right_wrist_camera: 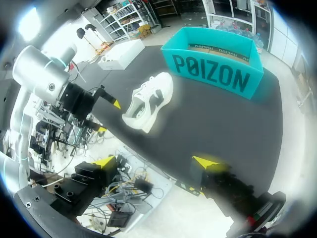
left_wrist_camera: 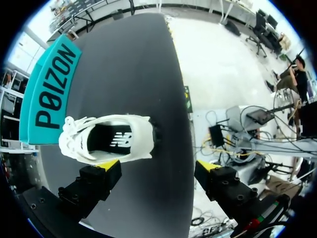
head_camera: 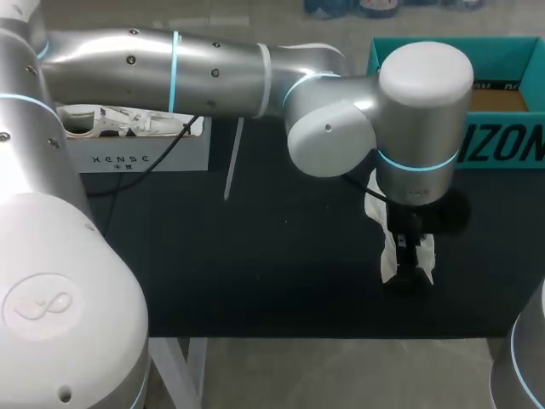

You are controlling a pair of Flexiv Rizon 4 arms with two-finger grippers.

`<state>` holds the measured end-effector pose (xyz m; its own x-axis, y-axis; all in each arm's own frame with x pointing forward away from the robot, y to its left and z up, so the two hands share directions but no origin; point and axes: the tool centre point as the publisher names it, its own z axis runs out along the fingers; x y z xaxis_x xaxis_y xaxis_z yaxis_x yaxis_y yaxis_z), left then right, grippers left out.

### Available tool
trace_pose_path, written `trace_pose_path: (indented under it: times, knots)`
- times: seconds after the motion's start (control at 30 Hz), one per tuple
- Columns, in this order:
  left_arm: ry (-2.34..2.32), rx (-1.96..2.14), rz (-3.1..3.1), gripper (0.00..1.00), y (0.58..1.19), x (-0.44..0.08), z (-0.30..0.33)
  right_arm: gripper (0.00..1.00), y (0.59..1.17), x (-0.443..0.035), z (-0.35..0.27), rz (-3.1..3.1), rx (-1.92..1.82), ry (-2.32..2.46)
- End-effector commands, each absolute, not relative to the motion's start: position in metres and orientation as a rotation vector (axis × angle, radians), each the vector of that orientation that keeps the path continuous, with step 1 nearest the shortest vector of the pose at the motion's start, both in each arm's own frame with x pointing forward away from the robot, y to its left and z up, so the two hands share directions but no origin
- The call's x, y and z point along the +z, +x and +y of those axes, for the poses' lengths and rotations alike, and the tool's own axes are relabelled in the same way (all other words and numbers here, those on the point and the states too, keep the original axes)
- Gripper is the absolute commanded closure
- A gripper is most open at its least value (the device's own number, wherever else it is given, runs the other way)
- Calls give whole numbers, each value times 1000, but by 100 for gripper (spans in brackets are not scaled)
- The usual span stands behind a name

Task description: Take the shoe out of the shoebox, open the shoe tongue, remove and reinsert the insole, then place the shoe into the shoebox

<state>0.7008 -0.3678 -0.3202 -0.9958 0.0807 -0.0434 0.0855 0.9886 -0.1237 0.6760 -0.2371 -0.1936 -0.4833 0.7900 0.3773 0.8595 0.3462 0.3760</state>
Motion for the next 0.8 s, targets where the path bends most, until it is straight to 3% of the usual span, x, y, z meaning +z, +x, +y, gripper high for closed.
trace_pose_path:
  times: [0.03,0.8]
  knots:
    - [145,-161,3129,0,713,-327,-383,0,675,-194,-237,-2471,-812,-1525]
    - [127,-61,3205,0,715,-352,-405,0,675,-194,-237,-2471,-812,-1525]
